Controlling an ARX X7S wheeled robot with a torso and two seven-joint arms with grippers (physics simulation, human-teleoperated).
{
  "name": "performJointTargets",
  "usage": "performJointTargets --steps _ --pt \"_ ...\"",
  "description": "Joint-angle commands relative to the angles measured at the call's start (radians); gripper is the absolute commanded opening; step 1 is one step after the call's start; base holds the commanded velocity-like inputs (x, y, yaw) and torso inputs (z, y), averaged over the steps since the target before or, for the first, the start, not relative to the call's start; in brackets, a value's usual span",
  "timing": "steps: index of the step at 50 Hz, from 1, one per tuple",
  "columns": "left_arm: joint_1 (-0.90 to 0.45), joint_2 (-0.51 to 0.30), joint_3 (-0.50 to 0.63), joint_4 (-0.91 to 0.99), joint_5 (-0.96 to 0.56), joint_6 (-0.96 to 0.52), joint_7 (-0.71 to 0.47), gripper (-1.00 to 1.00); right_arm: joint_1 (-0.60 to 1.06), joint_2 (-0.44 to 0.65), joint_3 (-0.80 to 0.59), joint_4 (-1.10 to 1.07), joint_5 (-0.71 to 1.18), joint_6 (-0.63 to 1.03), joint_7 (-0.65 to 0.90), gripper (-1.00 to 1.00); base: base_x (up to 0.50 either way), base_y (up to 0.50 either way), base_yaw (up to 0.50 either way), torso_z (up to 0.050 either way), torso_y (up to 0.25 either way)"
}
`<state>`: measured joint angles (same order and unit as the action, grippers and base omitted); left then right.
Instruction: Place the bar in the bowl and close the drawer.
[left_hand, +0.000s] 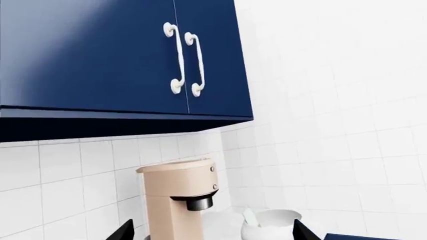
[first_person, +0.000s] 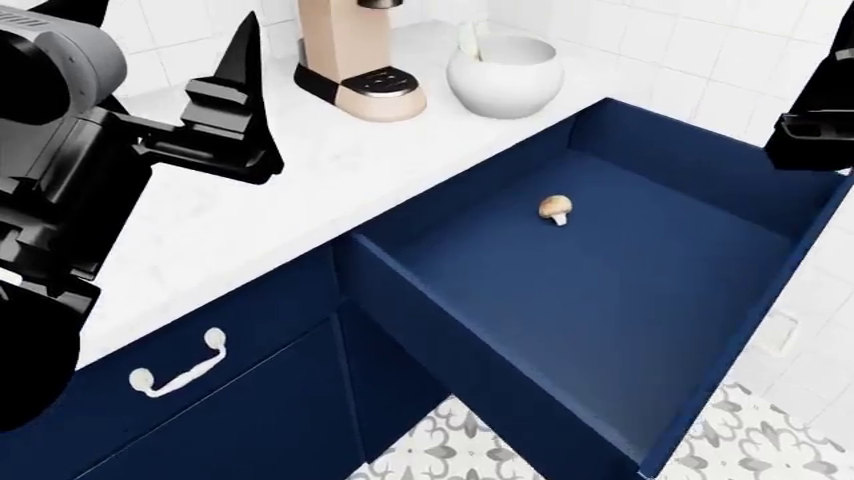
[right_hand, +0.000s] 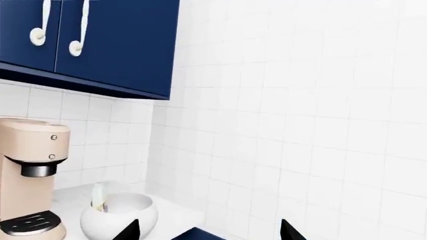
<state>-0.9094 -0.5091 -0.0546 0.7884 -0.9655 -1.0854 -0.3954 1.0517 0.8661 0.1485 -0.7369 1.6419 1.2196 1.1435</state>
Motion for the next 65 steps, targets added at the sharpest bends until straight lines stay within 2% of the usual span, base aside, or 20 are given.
performJointTargets --steps 1,24,37,41,49,56,65 --pt "0.008 -0.005 0.004 0.002 0.001 0.01 -0.001 1.0 -0.007 0.006 0.001 0.001 -0.004 -0.007 0.0 1.0 0.37 -0.34 0.0 0.0 0.015" --pt "0.014 -0.011 0.007 -0.001 -0.006 0.021 -0.01 1.0 -0.025 0.014 0.002 -0.009 -0.015 -0.022 -0.003 1.0 0.37 -0.34 0.0 0.0 0.001" --pt "0.033 -0.015 0.011 -0.001 0.002 0.039 -0.006 1.0 -0.073 0.048 0.034 -0.016 -0.027 -0.025 0.017 1.0 0.01 -0.01 0.0 0.0 0.001" --pt "0.029 -0.016 0.012 -0.006 -0.002 0.037 -0.009 1.0 -0.162 0.074 0.106 -0.017 -0.052 -0.031 0.018 1.0 0.0 0.0 0.0 0.0 0.0" --pt "0.047 -0.015 0.018 -0.003 0.006 0.05 -0.008 1.0 -0.411 0.092 0.347 -0.021 -0.126 -0.028 -0.035 1.0 0.0 0.0 0.0 0.0 0.0" --pt "0.05 -0.015 0.021 -0.001 0.004 0.054 -0.011 1.0 -0.604 0.053 0.539 -0.029 -0.231 -0.013 -0.13 1.0 0.0 0.0 0.0 0.0 0.0" --pt "0.058 -0.018 0.026 -0.002 0.007 0.061 -0.009 1.0 -0.8 -0.023 0.656 -0.016 -0.419 -0.046 -0.271 1.0 0.0 0.0 0.0 0.0 0.0"
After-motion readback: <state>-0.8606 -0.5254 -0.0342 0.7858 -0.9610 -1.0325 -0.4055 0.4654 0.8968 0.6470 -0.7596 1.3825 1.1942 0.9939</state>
